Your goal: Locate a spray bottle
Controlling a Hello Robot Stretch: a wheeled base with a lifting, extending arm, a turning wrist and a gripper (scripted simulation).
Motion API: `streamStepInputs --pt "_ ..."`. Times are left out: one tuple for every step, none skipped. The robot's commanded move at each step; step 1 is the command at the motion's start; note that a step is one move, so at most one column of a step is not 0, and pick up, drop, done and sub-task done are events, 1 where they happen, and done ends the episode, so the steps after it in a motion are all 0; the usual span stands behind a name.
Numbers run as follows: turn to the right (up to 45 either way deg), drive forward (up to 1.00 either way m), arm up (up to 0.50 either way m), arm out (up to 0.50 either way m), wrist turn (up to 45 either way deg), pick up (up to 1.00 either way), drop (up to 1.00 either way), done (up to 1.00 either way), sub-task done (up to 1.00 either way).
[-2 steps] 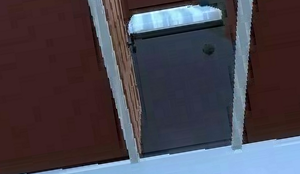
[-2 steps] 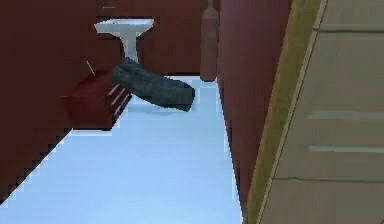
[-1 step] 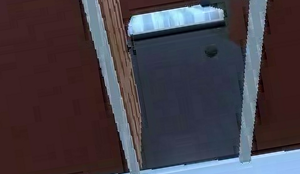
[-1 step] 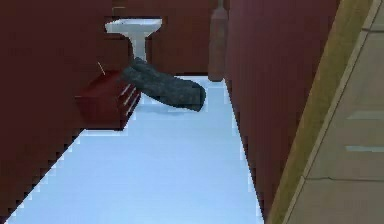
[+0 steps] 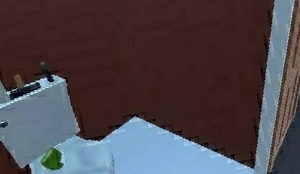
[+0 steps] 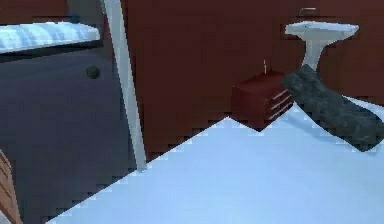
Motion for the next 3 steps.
streamStepInputs --pt "-39.0 0.0 0.0 0.0 0.0 0.0 0.0 0.0 0.0" --pt "0.0 0.4 0.0 0.0 0.0 0.0 0.0 0.0 0.0" --pt "0.0 0.0 0.0 0.0 0.0 0.0 0.0 1.0 0.0"
